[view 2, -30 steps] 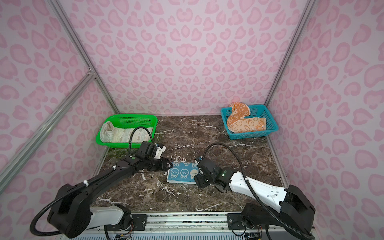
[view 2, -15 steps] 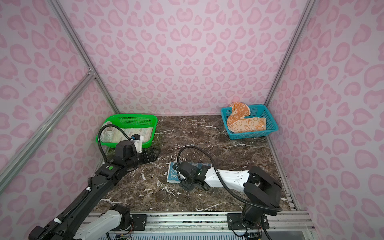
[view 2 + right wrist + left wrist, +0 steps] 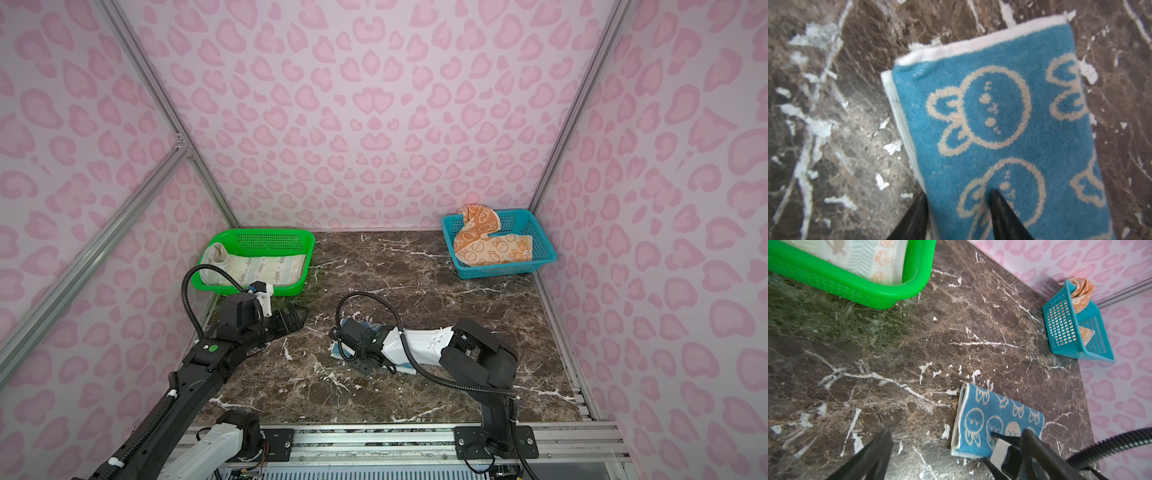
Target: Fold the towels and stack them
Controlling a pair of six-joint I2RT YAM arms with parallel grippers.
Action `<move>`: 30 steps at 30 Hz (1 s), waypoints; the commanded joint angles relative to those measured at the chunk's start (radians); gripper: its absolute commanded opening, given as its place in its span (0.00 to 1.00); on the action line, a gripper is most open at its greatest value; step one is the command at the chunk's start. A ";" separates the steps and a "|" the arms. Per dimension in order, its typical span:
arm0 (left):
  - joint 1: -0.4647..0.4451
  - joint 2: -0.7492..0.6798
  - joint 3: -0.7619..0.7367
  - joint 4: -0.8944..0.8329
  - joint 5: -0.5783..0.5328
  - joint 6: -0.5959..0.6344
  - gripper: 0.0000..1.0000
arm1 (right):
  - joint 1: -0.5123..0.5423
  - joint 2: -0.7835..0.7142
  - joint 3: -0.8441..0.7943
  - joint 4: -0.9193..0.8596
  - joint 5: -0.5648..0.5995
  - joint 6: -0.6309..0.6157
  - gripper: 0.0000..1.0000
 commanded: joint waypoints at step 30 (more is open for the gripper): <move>-0.122 0.620 -0.018 0.288 0.501 -0.141 0.92 | -0.093 -0.179 -0.201 0.242 -0.158 0.105 0.00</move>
